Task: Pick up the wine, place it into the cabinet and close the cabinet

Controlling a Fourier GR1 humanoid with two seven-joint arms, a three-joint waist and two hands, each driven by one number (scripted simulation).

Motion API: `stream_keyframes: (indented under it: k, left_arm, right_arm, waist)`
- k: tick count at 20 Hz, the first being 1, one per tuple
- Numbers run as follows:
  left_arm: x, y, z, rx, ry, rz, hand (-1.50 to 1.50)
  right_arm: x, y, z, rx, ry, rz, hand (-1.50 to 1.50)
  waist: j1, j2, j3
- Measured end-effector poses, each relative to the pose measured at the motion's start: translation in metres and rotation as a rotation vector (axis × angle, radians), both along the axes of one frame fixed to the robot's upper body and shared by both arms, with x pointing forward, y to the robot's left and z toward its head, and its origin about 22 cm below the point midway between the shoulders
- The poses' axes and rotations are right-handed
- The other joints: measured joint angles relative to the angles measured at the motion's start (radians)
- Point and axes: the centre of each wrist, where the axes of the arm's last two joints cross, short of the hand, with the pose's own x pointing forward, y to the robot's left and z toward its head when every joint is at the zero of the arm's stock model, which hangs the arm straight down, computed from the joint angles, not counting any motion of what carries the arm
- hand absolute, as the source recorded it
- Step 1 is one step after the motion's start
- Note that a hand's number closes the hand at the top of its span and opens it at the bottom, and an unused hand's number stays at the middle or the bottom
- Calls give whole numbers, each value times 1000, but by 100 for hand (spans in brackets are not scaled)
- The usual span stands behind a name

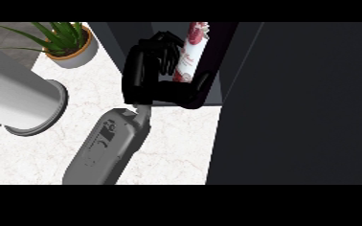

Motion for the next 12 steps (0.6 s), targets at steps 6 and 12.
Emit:
stream_keyframes:
  k: [6,12]
  left_arm:
    - [19,-9,-9,79,-28,45,150]
    - [32,-16,-23,158,-55,71,150]
  right_arm:
    - [0,2,0,-5,-1,16,-150]
    - [2,0,-1,0,2,9,-150]
  waist:
    - [-4,1,0]
    - [-4,2,0]
